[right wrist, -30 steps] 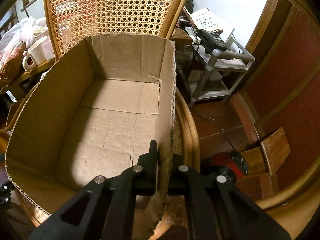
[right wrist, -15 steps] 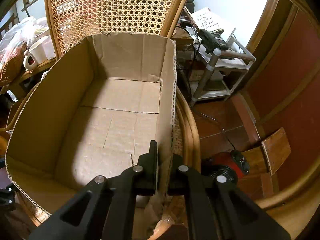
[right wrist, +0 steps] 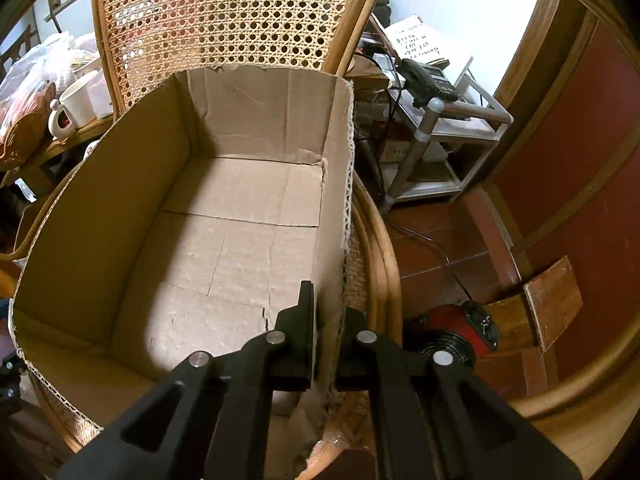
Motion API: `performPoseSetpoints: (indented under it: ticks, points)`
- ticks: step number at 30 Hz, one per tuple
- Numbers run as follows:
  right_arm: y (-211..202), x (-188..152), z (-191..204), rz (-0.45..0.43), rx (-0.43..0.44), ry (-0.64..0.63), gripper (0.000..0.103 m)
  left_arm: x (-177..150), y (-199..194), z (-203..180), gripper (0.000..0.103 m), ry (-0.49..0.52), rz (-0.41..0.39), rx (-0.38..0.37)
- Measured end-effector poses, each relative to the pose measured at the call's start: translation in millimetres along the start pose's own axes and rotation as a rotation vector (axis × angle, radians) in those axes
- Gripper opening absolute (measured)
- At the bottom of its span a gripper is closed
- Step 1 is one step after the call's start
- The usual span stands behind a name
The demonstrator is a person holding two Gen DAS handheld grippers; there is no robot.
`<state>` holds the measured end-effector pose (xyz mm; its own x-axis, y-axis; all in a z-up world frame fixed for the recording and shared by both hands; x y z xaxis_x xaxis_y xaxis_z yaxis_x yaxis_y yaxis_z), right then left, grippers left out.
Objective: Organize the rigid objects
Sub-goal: 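Carry the white square device into the cardboard box and open the left gripper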
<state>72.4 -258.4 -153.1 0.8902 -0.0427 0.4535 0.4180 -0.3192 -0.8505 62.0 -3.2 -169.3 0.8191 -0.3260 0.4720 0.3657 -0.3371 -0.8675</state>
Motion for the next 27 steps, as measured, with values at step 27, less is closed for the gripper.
performPoseSetpoints:
  ticks: [27]
  points:
    - [-1,1,-1,0.000,0.000,0.005,0.007,120,-61,-33,0.068,0.011,-0.320,0.047]
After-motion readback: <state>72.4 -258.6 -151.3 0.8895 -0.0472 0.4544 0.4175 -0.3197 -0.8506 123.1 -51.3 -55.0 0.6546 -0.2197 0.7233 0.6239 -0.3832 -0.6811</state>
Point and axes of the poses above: each gripper's, at about its wrist camera, not at the fingertips, and y roughly the way its jaws point, z to its left, x to its top, the point moved 8 cm from there along y, roughly the way its jaws point, and after that the axes turned 11 degrees about -x, right-handed, at the moved point
